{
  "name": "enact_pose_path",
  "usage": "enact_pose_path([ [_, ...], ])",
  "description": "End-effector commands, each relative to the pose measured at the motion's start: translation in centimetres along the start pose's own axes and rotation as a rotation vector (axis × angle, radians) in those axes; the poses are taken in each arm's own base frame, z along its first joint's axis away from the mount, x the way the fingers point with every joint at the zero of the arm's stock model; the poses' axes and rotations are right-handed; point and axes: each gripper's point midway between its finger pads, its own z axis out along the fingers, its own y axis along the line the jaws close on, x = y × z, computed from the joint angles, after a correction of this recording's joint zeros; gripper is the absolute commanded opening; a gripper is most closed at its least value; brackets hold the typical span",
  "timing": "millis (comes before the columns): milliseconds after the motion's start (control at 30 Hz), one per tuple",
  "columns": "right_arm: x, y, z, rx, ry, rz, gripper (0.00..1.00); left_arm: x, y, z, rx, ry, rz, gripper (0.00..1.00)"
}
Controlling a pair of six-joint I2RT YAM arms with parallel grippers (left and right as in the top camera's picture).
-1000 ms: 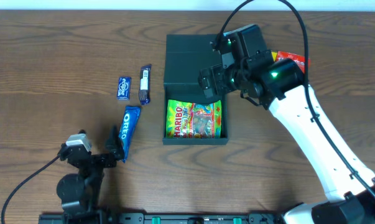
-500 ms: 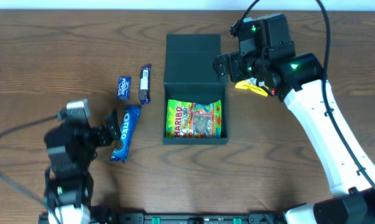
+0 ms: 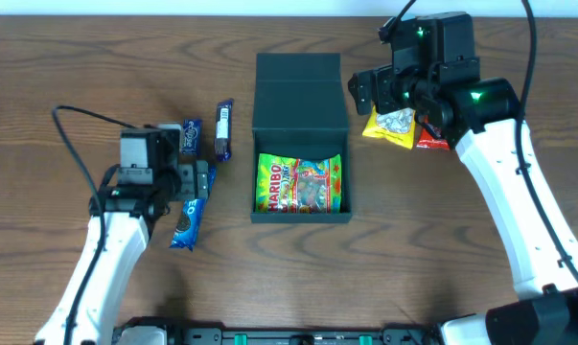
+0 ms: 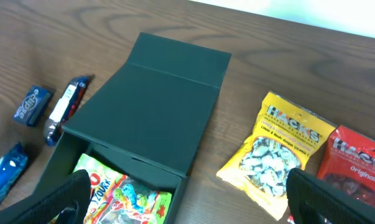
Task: Pack container
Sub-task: 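Grasp the blue Oreo pack with the left gripper and lift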
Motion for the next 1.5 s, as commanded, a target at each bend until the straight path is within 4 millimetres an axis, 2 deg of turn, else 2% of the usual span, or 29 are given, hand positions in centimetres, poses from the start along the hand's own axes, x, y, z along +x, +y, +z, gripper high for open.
enact_pose_path([
  [0, -0.7, -0.3, -0.7, 0.003, -0.024, -0.012, 0.99, 0.4, 0.1, 0.8, -0.008, 0.041, 0.013, 0.95],
  [533, 0.0, -0.2, -0.6, 0.000, 0.002, -0.008, 0.99, 4.0, 0.3, 5.4, 0.004, 0.226, -0.038, 0.95],
  [600, 0.0, -0.2, -0.6, 0.000, 0.002, -0.008, 0.99, 4.3, 0.5, 5.9, -0.003, 0.236, -0.032, 1.00],
  [633, 0.0, -0.2, -0.6, 0.000, 0.002, -0.008, 0.99, 4.4, 0.7, 6.0, -0.013, 0.240, -0.030, 0.92],
  [733, 0.0, -0.2, -0.6, 0.000, 0.001, -0.008, 0.99, 4.8, 0.8, 6.5, -0.019, 0.261, -0.032, 0.87],
  [967, -0.3, -0.2, -0.6, 0.000, -0.011, -0.009, 0.99, 5.4, 1.8, 7.0, -0.072, 0.281, -0.027, 0.66],
  [1033, -0.5, -0.2, -0.6, 0.000, -0.018, -0.011, 0.99, 5.4, 1.8, 7.0, -0.072, 0.282, -0.027, 0.55],
  [1167, -0.6, -0.2, -0.6, 0.000, -0.025, -0.012, 0.99, 5.4, 1.8, 7.0, -0.071, 0.282, -0.028, 0.44],
  [1200, -0.7, -0.2, -0.6, 0.001, -0.026, -0.012, 0.99, 5.4, 1.8, 7.0, -0.072, 0.282, -0.031, 0.37],
  [1300, -0.8, -0.4, -0.7, 0.003, -0.032, -0.010, 0.99, 5.4, 1.8, 7.0, -0.072, 0.281, -0.040, 0.28],
  [1400, -0.8, -0.7, -0.7, 0.008, -0.033, -0.005, 0.99, 5.4, 1.7, 6.9, -0.073, 0.282, -0.071, 0.25],
  [1467, -0.8, -0.8, -0.7, 0.010, -0.031, 0.001, 0.99, 5.3, 1.7, 6.8, -0.075, 0.281, -0.088, 0.19],
])
